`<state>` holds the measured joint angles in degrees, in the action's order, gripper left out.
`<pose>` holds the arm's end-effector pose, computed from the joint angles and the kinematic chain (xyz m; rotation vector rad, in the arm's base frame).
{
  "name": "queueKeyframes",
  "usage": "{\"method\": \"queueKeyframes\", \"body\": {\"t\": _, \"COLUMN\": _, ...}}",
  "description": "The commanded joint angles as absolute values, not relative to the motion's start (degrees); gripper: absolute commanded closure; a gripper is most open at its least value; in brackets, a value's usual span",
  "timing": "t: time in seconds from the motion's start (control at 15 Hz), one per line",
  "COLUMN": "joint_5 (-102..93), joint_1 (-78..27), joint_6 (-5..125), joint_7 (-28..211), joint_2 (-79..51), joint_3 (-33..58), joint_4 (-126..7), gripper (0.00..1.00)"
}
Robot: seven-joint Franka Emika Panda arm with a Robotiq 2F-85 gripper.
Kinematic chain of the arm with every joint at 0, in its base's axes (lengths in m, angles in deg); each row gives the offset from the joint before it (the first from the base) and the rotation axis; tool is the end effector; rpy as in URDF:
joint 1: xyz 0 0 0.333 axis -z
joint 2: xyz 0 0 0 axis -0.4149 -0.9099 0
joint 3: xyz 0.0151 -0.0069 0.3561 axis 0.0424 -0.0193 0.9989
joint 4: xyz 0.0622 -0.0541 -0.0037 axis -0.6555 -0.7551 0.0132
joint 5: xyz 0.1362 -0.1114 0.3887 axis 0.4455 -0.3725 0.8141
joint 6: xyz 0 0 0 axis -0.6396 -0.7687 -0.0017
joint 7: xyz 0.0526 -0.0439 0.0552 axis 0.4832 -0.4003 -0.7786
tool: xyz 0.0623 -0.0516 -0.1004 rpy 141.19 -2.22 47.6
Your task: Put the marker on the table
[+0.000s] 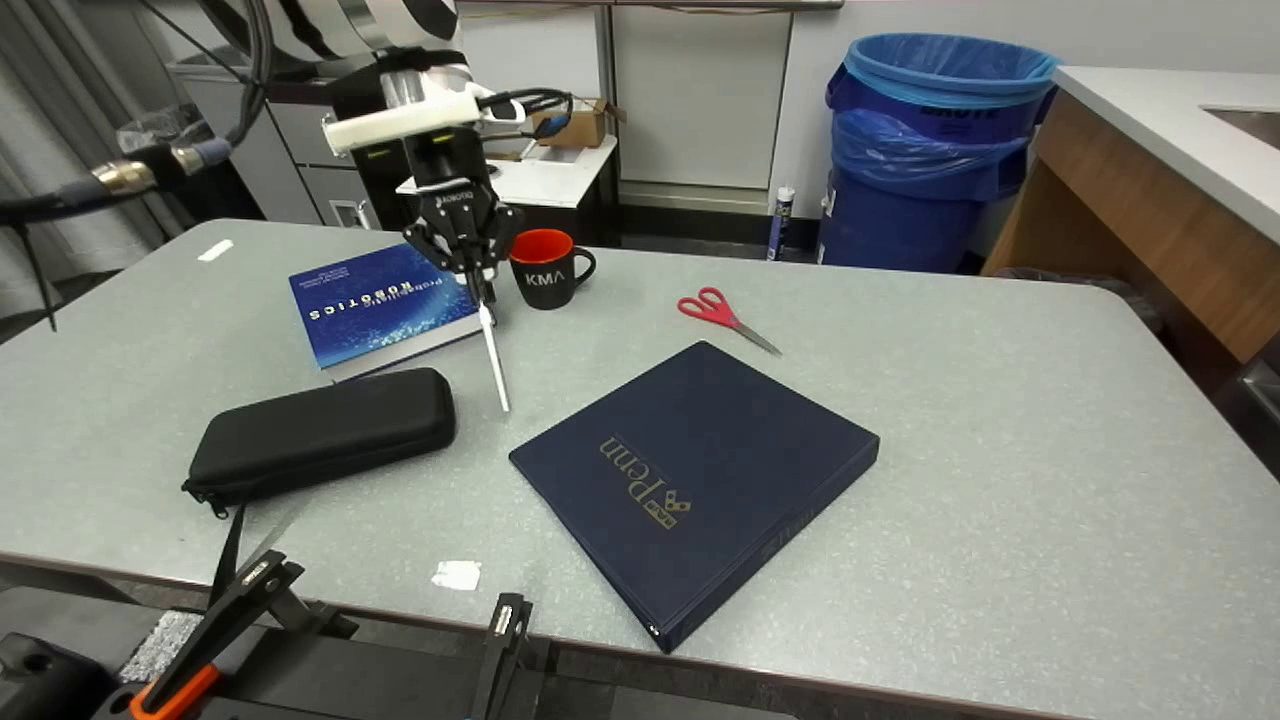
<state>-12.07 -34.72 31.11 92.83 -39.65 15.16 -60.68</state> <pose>0.6580 0.0853 0.1434 2.7993 0.2058 -0.7237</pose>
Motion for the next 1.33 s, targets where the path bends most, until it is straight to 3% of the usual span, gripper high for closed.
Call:
{"method": "queueKeyframes", "body": {"t": 0.0, "joint_5": -13.7, "joint_1": -34.8, "joint_6": 38.5, "joint_7": 99.5, "joint_2": -43.1, "joint_3": 13.4, "joint_4": -60.2, "gripper": 0.98}}
{"method": "queueKeyframes", "body": {"t": 0.2, "joint_5": -13.2, "joint_1": -35.2, "joint_6": 45.1, "joint_7": 103.4, "joint_2": -46.0, "joint_3": 12.2, "joint_4": -59.0, "gripper": 0.98}}
{"method": "queueKeyframes", "body": {"t": 0.27, "joint_5": -13.0, "joint_1": -35.4, "joint_6": 46.6, "joint_7": 104.4, "joint_2": -46.8, "joint_3": 11.8, "joint_4": -58.6, "gripper": 0.77}}
{"method": "queueKeyframes", "body": {"t": 0.33, "joint_5": -13.4, "joint_1": -35.9, "joint_6": 48.2, "joint_7": 105.9, "joint_2": -47.3, "joint_3": 11.2, "joint_4": -58.6, "gripper": 0.68}}
{"method": "queueKeyframes", "body": {"t": 0.93, "joint_5": -12.8, "joint_1": -36.5, "joint_6": 49.9, "joint_7": 107.9, "joint_2": -47.0, "joint_3": 10.4, "joint_4": -59.2, "gripper": 0.01}}
{"method": "queueKeyframes", "body": {"t": 1.27, "joint_5": -12.2, "joint_1": -35.9, "joint_6": 49.3, "joint_7": 106.6, "joint_2": -47.1, "joint_3": 11.1, "joint_4": -59.2, "gripper": 0.0}}
